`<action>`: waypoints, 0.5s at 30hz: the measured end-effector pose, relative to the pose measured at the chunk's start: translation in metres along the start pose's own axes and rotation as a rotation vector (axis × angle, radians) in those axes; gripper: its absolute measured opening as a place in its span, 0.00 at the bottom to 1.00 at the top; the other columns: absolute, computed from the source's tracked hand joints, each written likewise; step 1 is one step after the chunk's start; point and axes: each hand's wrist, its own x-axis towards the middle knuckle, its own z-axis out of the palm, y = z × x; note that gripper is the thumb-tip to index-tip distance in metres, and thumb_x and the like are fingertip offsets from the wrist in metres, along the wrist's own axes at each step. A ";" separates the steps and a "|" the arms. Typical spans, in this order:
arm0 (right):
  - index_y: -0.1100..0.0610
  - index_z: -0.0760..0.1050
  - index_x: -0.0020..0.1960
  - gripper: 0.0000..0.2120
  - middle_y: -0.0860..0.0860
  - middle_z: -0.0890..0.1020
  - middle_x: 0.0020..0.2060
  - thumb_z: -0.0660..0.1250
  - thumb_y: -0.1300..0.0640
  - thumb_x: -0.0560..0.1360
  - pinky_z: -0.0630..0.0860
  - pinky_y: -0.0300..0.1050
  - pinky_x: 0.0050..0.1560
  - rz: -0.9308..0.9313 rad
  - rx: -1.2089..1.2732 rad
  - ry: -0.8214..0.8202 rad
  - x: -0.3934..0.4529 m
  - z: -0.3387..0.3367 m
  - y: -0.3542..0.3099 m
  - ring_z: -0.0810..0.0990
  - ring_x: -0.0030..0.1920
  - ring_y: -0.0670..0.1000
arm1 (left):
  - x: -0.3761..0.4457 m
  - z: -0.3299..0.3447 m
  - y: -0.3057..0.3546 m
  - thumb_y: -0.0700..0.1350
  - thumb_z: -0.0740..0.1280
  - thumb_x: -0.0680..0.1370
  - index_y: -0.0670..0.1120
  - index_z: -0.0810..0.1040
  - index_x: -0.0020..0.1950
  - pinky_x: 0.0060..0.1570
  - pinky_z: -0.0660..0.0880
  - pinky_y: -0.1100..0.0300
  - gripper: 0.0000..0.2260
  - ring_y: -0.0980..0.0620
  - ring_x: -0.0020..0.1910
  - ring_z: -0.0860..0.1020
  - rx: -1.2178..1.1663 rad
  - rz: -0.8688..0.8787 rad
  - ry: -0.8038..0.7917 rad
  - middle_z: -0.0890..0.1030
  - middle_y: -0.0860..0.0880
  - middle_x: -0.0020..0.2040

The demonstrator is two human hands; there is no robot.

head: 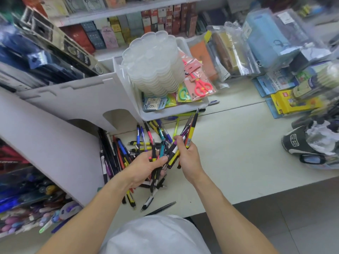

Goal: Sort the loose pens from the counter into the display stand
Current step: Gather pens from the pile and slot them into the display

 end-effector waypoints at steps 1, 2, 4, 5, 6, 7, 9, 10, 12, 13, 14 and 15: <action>0.55 0.79 0.49 0.13 0.50 0.85 0.40 0.61 0.50 0.85 0.81 0.51 0.48 -0.001 -0.002 0.044 0.000 -0.002 0.001 0.85 0.44 0.52 | 0.000 0.000 -0.001 0.46 0.70 0.79 0.40 0.78 0.57 0.43 0.80 0.52 0.11 0.48 0.36 0.79 0.004 -0.013 -0.003 0.81 0.46 0.39; 0.54 0.79 0.48 0.13 0.50 0.85 0.39 0.61 0.49 0.84 0.81 0.54 0.50 -0.003 -0.006 0.087 0.001 -0.005 0.002 0.85 0.45 0.55 | 0.001 0.000 -0.003 0.46 0.69 0.79 0.39 0.78 0.56 0.41 0.80 0.53 0.12 0.49 0.35 0.79 0.012 -0.015 0.009 0.81 0.46 0.38; 0.55 0.77 0.48 0.13 0.50 0.84 0.38 0.61 0.49 0.84 0.81 0.58 0.51 0.010 0.019 0.112 0.002 -0.012 -0.002 0.84 0.44 0.59 | 0.003 0.000 -0.005 0.48 0.68 0.80 0.40 0.77 0.52 0.35 0.78 0.57 0.11 0.50 0.34 0.78 -0.014 -0.001 0.067 0.80 0.45 0.38; 0.58 0.76 0.49 0.12 0.50 0.83 0.35 0.61 0.51 0.85 0.83 0.57 0.46 0.034 0.059 0.079 0.001 -0.016 -0.005 0.84 0.41 0.58 | 0.004 0.000 -0.006 0.50 0.67 0.80 0.41 0.76 0.48 0.33 0.77 0.58 0.12 0.51 0.33 0.77 -0.037 0.016 0.111 0.78 0.45 0.38; 0.59 0.74 0.50 0.12 0.52 0.81 0.33 0.60 0.52 0.85 0.83 0.54 0.41 0.071 0.085 0.015 -0.001 -0.018 -0.006 0.83 0.37 0.57 | 0.005 0.000 -0.008 0.52 0.67 0.80 0.42 0.75 0.45 0.32 0.76 0.59 0.13 0.51 0.32 0.75 -0.051 0.031 0.151 0.76 0.46 0.37; 0.60 0.74 0.51 0.11 0.54 0.79 0.33 0.60 0.53 0.85 0.82 0.52 0.37 0.110 0.077 -0.065 -0.004 -0.019 -0.009 0.81 0.34 0.56 | 0.006 0.000 -0.009 0.54 0.65 0.81 0.43 0.74 0.43 0.31 0.75 0.59 0.15 0.50 0.32 0.74 -0.058 0.041 0.182 0.75 0.46 0.35; 0.60 0.75 0.51 0.12 0.55 0.76 0.34 0.59 0.54 0.86 0.78 0.50 0.33 0.145 -0.025 -0.235 -0.013 -0.015 -0.008 0.78 0.31 0.53 | 0.006 0.004 -0.010 0.57 0.65 0.80 0.43 0.74 0.43 0.33 0.74 0.57 0.17 0.49 0.32 0.74 -0.080 0.049 0.180 0.75 0.45 0.34; 0.58 0.76 0.50 0.12 0.54 0.78 0.34 0.59 0.54 0.86 0.77 0.49 0.34 0.135 -0.086 -0.295 -0.017 -0.011 -0.004 0.78 0.32 0.51 | 0.006 0.007 -0.011 0.58 0.66 0.79 0.42 0.76 0.45 0.35 0.76 0.54 0.18 0.47 0.33 0.76 -0.114 0.048 0.158 0.77 0.43 0.35; 0.54 0.80 0.54 0.11 0.48 0.84 0.40 0.59 0.52 0.86 0.80 0.47 0.42 0.072 -0.216 -0.345 -0.027 -0.002 0.004 0.83 0.39 0.46 | 0.004 0.014 -0.015 0.58 0.69 0.77 0.42 0.79 0.56 0.45 0.79 0.49 0.20 0.45 0.43 0.82 -0.158 0.048 0.137 0.84 0.41 0.46; 0.53 0.80 0.58 0.11 0.47 0.86 0.46 0.60 0.51 0.85 0.81 0.46 0.50 0.045 -0.273 -0.355 -0.031 0.002 0.008 0.84 0.46 0.46 | 0.003 0.015 -0.017 0.58 0.71 0.75 0.44 0.79 0.60 0.48 0.79 0.48 0.22 0.45 0.48 0.83 -0.146 0.049 0.136 0.85 0.42 0.51; 0.53 0.79 0.63 0.11 0.50 0.86 0.51 0.60 0.53 0.85 0.82 0.46 0.55 0.036 -0.326 -0.365 -0.035 0.004 0.010 0.85 0.51 0.49 | 0.001 0.016 -0.019 0.59 0.73 0.73 0.45 0.78 0.61 0.48 0.79 0.49 0.24 0.45 0.50 0.83 -0.126 0.048 0.133 0.85 0.43 0.52; 0.54 0.77 0.65 0.12 0.52 0.86 0.53 0.60 0.55 0.85 0.82 0.47 0.54 0.049 -0.372 -0.382 -0.038 0.006 0.011 0.85 0.51 0.52 | 0.000 0.015 -0.021 0.59 0.75 0.70 0.44 0.79 0.60 0.44 0.79 0.50 0.26 0.45 0.48 0.83 -0.106 0.041 0.130 0.85 0.43 0.51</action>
